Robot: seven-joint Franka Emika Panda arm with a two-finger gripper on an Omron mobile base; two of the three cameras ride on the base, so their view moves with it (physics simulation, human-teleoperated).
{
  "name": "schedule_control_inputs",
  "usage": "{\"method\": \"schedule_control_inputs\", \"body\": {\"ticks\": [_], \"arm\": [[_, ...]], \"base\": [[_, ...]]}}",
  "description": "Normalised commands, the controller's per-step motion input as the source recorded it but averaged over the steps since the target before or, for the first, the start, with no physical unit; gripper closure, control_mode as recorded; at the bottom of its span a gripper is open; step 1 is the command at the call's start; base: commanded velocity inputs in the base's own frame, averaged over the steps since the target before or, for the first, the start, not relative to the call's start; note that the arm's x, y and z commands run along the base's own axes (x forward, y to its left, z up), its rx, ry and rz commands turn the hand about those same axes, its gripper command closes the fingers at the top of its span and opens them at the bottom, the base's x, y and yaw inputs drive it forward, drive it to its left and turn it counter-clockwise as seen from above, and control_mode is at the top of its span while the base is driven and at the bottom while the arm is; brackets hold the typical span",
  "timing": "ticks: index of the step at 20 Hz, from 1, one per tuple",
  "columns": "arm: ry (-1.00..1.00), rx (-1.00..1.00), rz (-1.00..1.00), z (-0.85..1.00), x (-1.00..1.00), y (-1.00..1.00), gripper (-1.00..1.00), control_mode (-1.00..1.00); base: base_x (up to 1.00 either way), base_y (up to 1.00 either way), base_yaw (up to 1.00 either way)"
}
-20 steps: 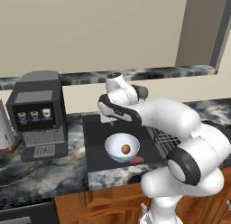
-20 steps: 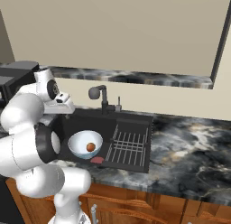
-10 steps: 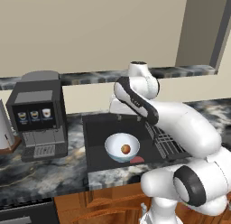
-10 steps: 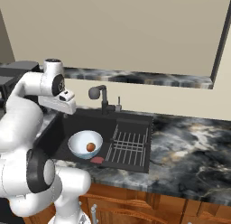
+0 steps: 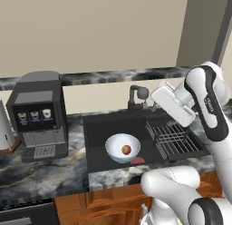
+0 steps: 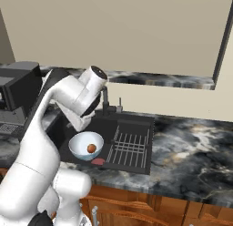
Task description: Pick the apple from the cabinet and place it in the bowl. Then pick the bowl and place it in the sink. Then turn on the sink facuet.
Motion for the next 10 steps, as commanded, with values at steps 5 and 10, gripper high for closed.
{"method": "schedule_control_inputs", "body": {"ticks": [5, 10], "arm": [[0.13, 0.55, -0.3, 0.12, -0.35, -0.98, -1.0, -1.0], [0.28, 0.49, -0.47, 0.0, -0.01, -0.47, -1.0, -1.0]], "base": [[0.0, 0.0, 0.0], [0.0, 0.0, 0.0]]}}
